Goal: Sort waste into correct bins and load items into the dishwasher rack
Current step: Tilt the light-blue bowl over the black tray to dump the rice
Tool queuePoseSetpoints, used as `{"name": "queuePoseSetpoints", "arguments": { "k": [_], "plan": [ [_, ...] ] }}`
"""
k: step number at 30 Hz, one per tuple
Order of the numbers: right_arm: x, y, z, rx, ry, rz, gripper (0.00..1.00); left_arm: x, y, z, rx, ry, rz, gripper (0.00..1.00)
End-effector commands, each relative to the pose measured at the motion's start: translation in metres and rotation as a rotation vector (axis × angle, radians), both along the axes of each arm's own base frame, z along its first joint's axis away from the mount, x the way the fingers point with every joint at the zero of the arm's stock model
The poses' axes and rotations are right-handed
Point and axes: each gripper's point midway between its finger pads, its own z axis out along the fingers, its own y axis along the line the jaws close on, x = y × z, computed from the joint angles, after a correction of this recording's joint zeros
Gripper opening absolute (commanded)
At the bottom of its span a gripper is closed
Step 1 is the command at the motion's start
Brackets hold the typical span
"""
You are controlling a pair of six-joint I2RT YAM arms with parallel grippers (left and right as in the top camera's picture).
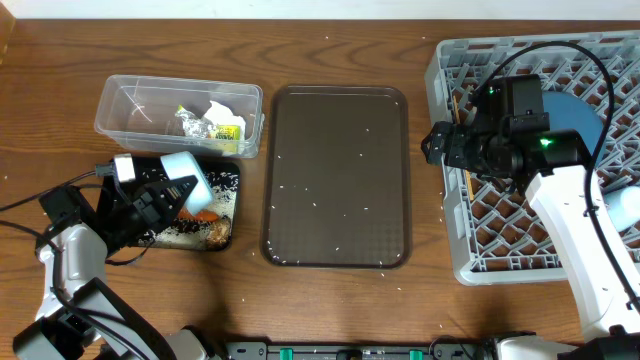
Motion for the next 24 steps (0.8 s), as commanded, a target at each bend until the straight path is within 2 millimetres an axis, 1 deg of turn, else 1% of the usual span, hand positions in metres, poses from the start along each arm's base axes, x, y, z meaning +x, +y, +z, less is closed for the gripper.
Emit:
{"name": "queuePoseSetpoints", "arguments": {
  "k": [1,2,3,5,7,8,9,10,12,13,14,15,16,17,18,19,20,21,22,23,24],
  "plan": [
    [-0.001,0.003,-0.002,-0.003,0.005,0.002,0.95,-0.002,-0.001,0.004,-0.020,-0.034,-0.001,0.06],
    [-0.001,0.003,-0.002,-0.003,0.006,0.002,0.95,-0.004,-0.001,0.007,-0.042,-0.033,-0.001,0.06],
    [-0.001,0.002,-0.002,-0.004,0.007,0.002,0.95,-0.004,-0.002,0.005,-0.028,-0.036,-0.002,0.06],
    [-0.002,0.002,-0.003,-0.004,0.009,0.002,0.95,-0.004,-0.001,-0.004,0.003,0.001,0.003,0.06],
    [-0.001,0.002,-0.002,-0.004,0.009,0.002,0.95,-0.005,-0.002,0.003,-0.042,-0.006,0.000,0.06],
    [-0.001,0.002,-0.002,-0.004,0.009,0.002,0.95,-0.005,-0.003,0.002,-0.026,-0.022,-0.002,0.07],
    [-0.001,0.002,-0.002,-0.004,0.009,0.002,0.95,-0.005,-0.003,-0.003,0.010,-0.023,-0.003,0.06],
    [-0.001,0.002,-0.002,-0.004,0.009,0.002,0.95,-0.005,-0.003,0.000,-0.013,-0.024,-0.003,0.06],
    [-0.001,0.002,-0.002,-0.004,0.008,0.002,0.95,-0.005,-0.003,0.009,-0.116,0.056,0.004,0.07],
    [-0.001,0.002,-0.002,-0.004,0.008,0.002,0.95,-0.005,-0.005,0.009,-0.111,0.054,0.000,0.06],
    [-0.001,0.002,-0.002,-0.003,0.008,0.001,0.95,-0.005,-0.005,0.007,-0.077,0.025,-0.005,0.06],
    [-0.001,0.003,-0.002,-0.003,0.005,0.001,0.95,-0.005,-0.005,-0.002,0.000,0.017,-0.008,0.06],
    [0.000,0.003,-0.002,-0.003,0.003,0.001,0.95,-0.005,-0.002,-0.014,0.059,0.055,-0.001,0.06],
    [0.000,0.003,-0.002,-0.002,0.002,0.001,0.95,-0.005,-0.002,-0.011,0.014,0.077,0.006,0.06],
    [0.000,0.003,-0.002,-0.003,0.002,0.001,0.95,-0.005,-0.005,0.005,-0.088,0.049,-0.001,0.06],
    [-0.001,0.003,-0.002,-0.003,0.005,0.001,0.95,-0.005,-0.005,0.008,-0.088,0.025,-0.005,0.06],
    [-0.001,0.003,-0.002,-0.003,0.006,0.002,0.95,-0.004,-0.005,0.003,-0.011,-0.019,-0.014,0.06],
    [-0.001,0.003,-0.002,-0.003,0.006,0.002,0.95,-0.002,-0.003,-0.008,0.053,0.005,-0.008,0.06],
    [-0.001,0.003,-0.002,-0.003,0.005,0.002,0.95,-0.002,-0.002,-0.007,0.019,0.038,0.000,0.06],
    [-0.001,0.003,-0.002,-0.003,0.005,0.001,0.95,-0.003,-0.003,0.005,-0.073,0.039,0.000,0.06],
    [-0.001,0.003,-0.002,-0.003,0.006,0.002,0.95,-0.004,-0.004,0.008,-0.093,0.030,-0.002,0.06]
  ]
}}
